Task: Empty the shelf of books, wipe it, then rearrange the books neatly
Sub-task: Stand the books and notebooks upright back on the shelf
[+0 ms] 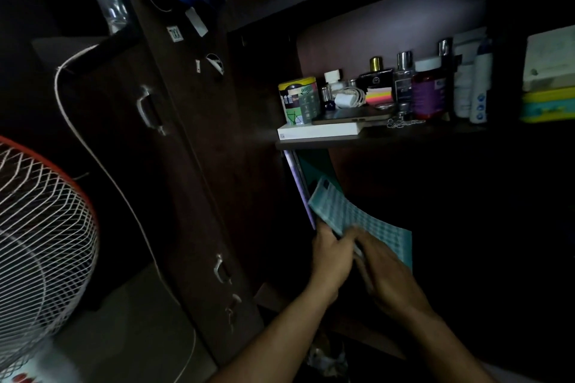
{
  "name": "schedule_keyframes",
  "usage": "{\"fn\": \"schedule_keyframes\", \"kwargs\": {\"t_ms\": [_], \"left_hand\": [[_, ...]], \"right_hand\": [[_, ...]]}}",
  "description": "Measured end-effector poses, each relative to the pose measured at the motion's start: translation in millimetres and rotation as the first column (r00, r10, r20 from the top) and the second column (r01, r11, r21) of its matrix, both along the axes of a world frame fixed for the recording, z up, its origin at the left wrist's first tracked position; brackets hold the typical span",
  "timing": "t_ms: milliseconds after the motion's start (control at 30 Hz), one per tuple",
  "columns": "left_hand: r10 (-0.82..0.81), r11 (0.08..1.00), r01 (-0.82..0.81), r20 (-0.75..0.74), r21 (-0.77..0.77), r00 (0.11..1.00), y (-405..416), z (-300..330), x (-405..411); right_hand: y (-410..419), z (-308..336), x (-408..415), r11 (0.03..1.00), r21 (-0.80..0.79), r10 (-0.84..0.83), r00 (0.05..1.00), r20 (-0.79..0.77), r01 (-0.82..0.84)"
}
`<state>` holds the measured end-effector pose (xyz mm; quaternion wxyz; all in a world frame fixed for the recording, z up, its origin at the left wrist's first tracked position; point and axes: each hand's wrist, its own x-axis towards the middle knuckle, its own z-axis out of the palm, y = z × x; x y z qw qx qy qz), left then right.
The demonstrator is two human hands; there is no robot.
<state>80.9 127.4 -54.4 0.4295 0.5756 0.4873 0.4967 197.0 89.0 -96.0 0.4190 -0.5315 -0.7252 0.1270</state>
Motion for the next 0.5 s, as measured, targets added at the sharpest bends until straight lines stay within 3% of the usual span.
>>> {"fn": "schedule_keyframes", "kwargs": {"t_ms": [167,300,400,500], "left_hand": [[0.277,0.954,-0.252,-0.149,0.164,0.949,-0.4,24.7,-42.3],[0.534,0.836,-0.449,-0.279,0.316,0.798,-10.2,29.7,-84.2],[0.569,0.815,-0.461,-0.338,0.351,0.75,-14.4,17.4,-97.7],[0.51,0.86,-0.434,-0.413,0.27,0.754,-8.2,-2.9,-97.2]], "right_hand": [[9.2,-9.2,2.8,0.999,-0.031,0.021,0.983,0.184,-0.016],[16.2,-14.3,3.4,0.967,-0.252,0.095,0.958,0.272,-0.024],[30.5,-11.6,-1.5,0.947,-0.302,0.002,0.937,0.351,0.111],[62.5,3.4,-18.3,0.914,-0.345,-0.078,0.928,0.364,0.212]]}}
